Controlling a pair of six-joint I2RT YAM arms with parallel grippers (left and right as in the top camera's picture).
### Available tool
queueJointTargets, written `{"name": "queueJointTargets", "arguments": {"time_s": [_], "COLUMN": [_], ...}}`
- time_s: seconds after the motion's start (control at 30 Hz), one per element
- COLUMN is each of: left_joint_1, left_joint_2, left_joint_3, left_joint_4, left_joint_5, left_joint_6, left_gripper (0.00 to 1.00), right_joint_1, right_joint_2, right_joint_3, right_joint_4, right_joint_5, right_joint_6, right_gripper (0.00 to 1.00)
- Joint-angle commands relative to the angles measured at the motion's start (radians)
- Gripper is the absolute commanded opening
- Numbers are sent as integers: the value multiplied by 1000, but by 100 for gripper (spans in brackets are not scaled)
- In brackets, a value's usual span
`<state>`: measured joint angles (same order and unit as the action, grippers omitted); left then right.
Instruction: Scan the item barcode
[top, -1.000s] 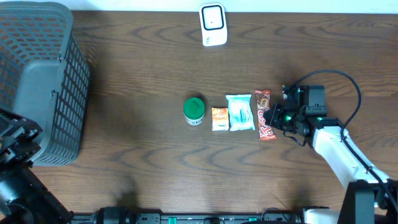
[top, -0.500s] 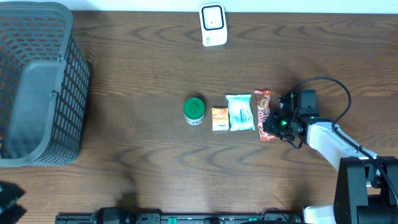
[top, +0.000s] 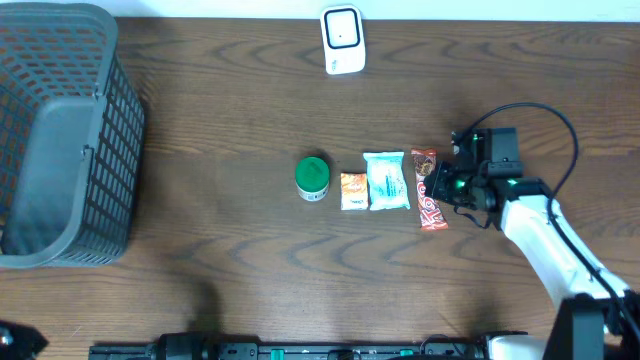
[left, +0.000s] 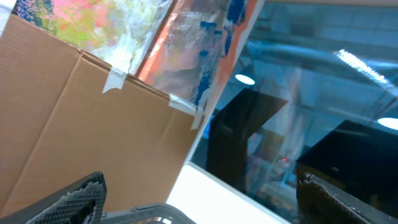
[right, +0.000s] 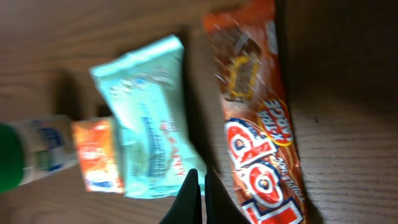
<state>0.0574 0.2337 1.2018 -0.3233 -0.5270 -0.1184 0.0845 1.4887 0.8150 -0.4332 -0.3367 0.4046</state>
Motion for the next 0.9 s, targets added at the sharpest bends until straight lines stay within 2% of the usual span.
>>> {"name": "queueJointTargets", "arguments": {"time_s": [0.0, 0.23, 0.47, 0.6, 0.77, 0.87], "left_joint_1": [4, 4, 4, 4, 4, 4], "left_joint_2": [-47, -121, -216, -229, -229, -229], "left_joint_3": [-7, -11, -11, -12, -41, -93], "left_joint_4": [-13, -47, -107, -263, -423, -493], "left_joint_5": [31, 55, 159, 261, 201, 150], "left_joint_6": [-93, -239, -239, -238, -260, -354], "left_gripper": [98, 98, 98, 98, 98, 98], "right_joint_1": [8, 8, 8, 9, 21, 36], "right_joint_2": [85, 196, 94, -27, -111, -102], "right_joint_3": [-17, -17, -3, -2, -6, -24], "right_joint_4": [-5, -18, -113, -208, -279, -272], "right_joint_5": [72, 92, 92, 92, 96, 101], "right_joint_6": [-16, -16, -20, -20, -29, -29], "right_gripper": [1, 1, 1, 1, 1, 1]}}
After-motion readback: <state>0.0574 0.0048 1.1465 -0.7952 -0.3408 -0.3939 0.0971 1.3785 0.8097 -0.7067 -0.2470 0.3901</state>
